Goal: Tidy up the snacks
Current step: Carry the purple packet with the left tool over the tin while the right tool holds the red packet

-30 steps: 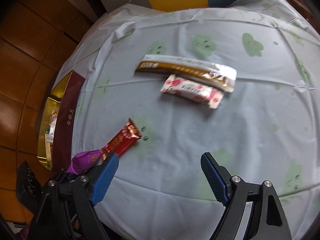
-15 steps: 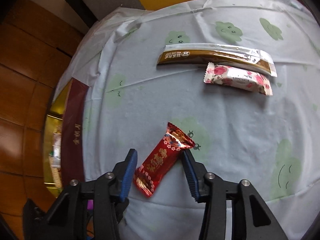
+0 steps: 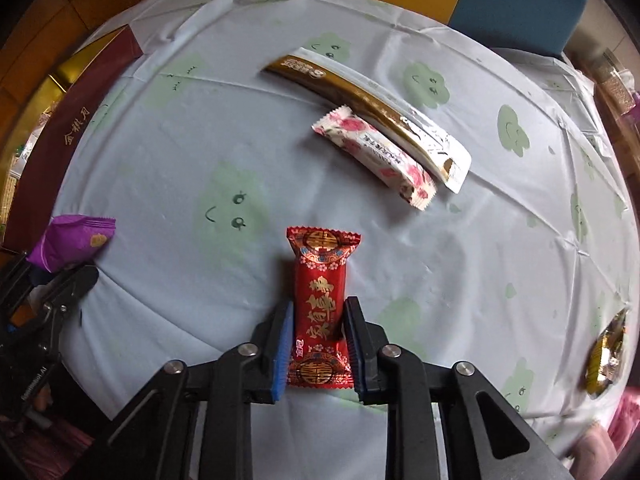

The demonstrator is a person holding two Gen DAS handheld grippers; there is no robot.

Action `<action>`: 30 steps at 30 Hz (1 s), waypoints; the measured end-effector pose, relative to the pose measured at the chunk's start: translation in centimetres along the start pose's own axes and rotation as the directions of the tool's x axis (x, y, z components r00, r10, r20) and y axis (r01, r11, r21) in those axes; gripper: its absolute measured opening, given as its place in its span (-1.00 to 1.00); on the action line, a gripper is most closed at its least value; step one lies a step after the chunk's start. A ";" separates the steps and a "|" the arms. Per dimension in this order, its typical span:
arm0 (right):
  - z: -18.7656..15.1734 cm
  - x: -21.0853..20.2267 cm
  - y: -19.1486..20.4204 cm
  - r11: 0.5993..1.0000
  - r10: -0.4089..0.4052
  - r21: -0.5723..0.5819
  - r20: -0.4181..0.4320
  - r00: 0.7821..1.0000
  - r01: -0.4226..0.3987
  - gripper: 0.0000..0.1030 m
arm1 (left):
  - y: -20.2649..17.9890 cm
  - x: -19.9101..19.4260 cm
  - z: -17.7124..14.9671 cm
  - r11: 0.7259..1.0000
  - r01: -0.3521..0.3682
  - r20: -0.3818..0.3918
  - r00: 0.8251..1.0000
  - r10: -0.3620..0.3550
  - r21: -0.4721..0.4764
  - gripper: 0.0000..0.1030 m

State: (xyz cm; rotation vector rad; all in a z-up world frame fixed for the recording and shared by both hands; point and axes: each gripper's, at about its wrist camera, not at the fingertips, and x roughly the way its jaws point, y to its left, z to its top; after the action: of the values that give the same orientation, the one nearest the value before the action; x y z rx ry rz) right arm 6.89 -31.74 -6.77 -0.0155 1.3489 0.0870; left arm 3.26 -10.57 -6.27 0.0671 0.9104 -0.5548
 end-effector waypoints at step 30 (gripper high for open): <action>-1.7 0.1 0.6 0.997 -0.031 -0.073 0.071 0.997 0.036 -0.48 | -0.8 0.1 0.1 0.998 -0.056 -0.009 0.998 0.056 0.033 -0.49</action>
State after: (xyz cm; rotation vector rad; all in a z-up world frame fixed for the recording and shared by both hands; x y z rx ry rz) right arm 5.24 -31.27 -7.24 -0.0963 1.2749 0.1083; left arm 3.00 -11.30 -6.12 0.1252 0.9063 -0.5177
